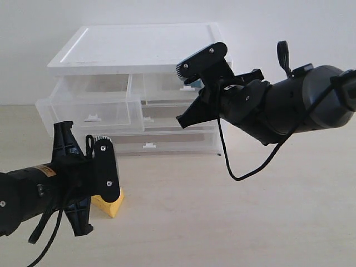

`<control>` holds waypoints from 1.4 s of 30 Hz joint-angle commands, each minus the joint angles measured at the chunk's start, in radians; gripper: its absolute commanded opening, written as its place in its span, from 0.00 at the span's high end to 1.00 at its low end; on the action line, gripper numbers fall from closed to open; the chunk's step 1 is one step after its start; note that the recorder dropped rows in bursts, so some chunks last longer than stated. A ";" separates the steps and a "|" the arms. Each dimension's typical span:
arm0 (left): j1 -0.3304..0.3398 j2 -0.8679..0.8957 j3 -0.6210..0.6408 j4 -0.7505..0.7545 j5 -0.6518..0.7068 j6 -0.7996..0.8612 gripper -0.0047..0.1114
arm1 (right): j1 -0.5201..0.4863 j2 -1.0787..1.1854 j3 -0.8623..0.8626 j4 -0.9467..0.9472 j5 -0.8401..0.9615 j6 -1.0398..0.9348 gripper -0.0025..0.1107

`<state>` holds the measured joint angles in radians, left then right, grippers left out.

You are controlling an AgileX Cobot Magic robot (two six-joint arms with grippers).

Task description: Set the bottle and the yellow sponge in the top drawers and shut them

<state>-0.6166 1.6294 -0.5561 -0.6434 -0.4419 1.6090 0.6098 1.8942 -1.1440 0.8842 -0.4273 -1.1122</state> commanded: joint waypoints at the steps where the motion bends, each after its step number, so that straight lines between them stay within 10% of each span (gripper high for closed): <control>1: 0.002 -0.001 -0.002 0.017 -0.007 -0.013 0.93 | -0.011 0.001 -0.012 -0.014 -0.040 -0.004 0.98; 11: 0.002 -0.001 -0.002 0.017 -0.005 0.000 0.93 | -0.011 0.001 -0.012 -0.016 -0.028 -0.009 0.68; 42: 0.002 -0.001 0.040 0.007 0.140 0.311 0.93 | -0.009 -0.151 0.119 0.209 0.140 -0.146 0.68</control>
<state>-0.6166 1.6294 -0.5189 -0.6281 -0.2994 1.9163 0.6074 1.7548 -1.0330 1.0893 -0.3097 -1.2670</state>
